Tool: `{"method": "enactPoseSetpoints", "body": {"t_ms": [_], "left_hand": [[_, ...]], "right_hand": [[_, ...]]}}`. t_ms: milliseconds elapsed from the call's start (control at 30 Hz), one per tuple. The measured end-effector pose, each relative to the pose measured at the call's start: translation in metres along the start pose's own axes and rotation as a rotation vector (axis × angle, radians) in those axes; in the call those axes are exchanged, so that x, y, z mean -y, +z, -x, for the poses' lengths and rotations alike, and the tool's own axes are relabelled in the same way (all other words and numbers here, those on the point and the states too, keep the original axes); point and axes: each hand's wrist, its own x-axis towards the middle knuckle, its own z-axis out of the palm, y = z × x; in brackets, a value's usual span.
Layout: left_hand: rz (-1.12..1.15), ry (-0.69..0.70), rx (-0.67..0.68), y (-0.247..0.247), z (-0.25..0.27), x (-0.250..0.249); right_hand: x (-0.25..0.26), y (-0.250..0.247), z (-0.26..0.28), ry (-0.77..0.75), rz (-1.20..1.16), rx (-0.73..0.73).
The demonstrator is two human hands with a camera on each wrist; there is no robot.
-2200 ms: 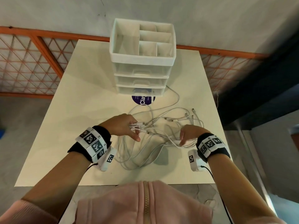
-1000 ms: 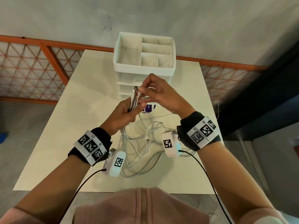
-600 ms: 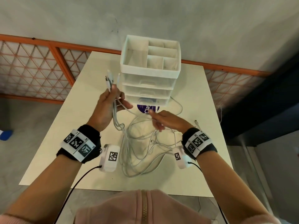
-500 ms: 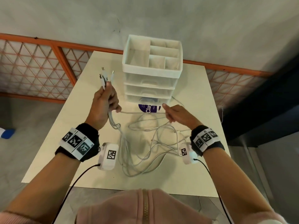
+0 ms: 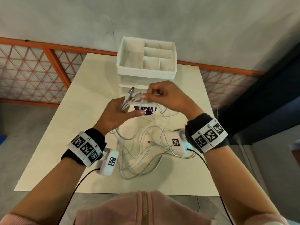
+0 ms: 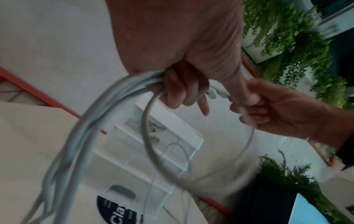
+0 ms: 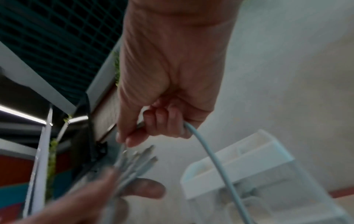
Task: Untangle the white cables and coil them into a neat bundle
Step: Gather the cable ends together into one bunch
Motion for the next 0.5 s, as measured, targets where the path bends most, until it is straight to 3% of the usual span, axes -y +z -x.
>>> {"method": "enactPoseSetpoints", "body": {"t_ms": [133,233,367,500], "left_hand": [[-0.020,0.028,-0.017,0.004,-0.003,-0.008],[-0.043,0.067,-0.144,-0.007,-0.008,-0.001],[-0.006,0.073,-0.363,-0.027,-0.011,0.017],[-0.049,0.051,-0.507,-0.029,-0.014,0.031]], "right_hand": [[0.005,-0.001,-0.004,-0.002,0.009,-0.011],[-0.024,-0.009,0.003,0.152,0.011,-0.005],[-0.084,-0.012,0.024,0.298,-0.001,-0.122],[-0.124,-0.013,0.040,0.412,0.092,-0.062]]}}
